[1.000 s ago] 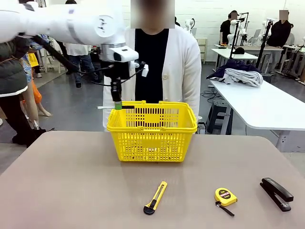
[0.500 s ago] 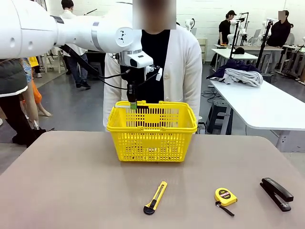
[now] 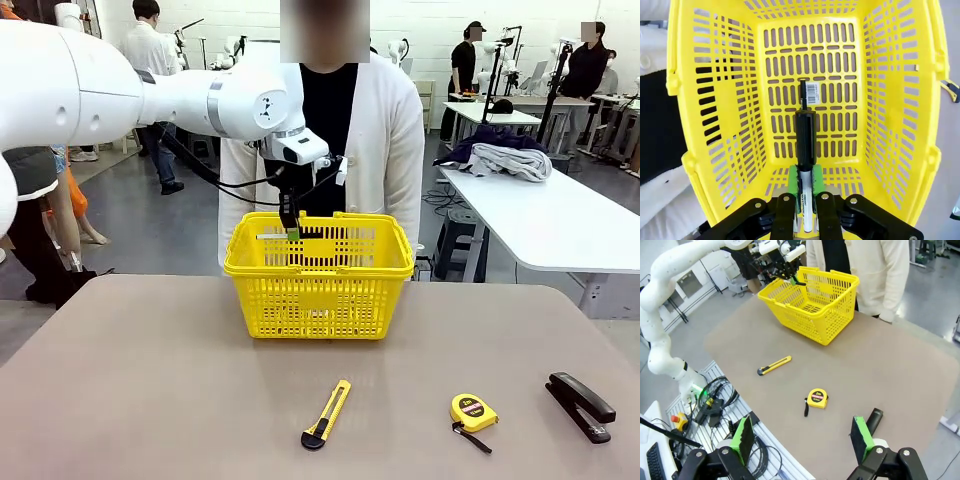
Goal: Place the items the person wants into the basket.
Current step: Pick up the item the person points to and place it in the Market Basket.
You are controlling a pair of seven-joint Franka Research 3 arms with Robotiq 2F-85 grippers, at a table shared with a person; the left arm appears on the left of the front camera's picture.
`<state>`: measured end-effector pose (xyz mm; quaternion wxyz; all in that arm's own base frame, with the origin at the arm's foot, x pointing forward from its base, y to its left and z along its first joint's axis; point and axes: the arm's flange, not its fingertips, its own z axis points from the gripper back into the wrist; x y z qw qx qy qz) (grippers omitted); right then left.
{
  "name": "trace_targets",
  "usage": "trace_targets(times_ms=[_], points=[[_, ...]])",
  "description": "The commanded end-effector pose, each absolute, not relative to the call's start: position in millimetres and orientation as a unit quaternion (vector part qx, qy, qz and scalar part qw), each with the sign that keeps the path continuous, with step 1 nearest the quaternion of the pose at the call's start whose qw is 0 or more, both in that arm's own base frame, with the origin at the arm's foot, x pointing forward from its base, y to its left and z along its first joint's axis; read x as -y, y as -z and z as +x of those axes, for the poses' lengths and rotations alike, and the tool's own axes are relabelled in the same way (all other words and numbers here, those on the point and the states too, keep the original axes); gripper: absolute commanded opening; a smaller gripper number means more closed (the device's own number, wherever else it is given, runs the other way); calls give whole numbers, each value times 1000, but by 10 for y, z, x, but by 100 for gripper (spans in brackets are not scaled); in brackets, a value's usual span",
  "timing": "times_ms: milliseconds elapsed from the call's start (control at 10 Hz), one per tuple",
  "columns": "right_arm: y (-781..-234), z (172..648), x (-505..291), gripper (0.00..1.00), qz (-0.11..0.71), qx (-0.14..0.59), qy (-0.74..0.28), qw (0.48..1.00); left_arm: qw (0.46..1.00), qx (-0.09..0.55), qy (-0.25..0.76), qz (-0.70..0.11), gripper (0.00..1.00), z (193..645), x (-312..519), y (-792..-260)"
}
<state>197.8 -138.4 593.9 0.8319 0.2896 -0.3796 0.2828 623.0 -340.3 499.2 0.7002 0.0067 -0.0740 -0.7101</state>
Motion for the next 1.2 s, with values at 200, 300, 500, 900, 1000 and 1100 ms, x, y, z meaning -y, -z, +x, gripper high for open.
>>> trace_targets(times_ms=[200,300,500,900,1000,1100], points=[[-5934,1990,1372,100,298,384,-289,825,704,70,706,-36,12,6351,3422,-4775],[-5934,1990,1372,100,298,384,-289,825,707,63,703,-46,12,6376,3426,-4687],[-5934,1990,1372,100,298,384,-289,825,714,51,696,-58,12,6420,3403,-4568],[-5934,1990,1372,100,298,384,-289,825,711,49,699,-64,100,6432,3396,-4539],[-5934,1990,1372,100,298,384,-289,825,710,48,699,-64,100,6429,3397,-4537],[-5934,1990,1372,100,298,384,-289,825,712,48,698,-66,100,6436,3392,-4534]])
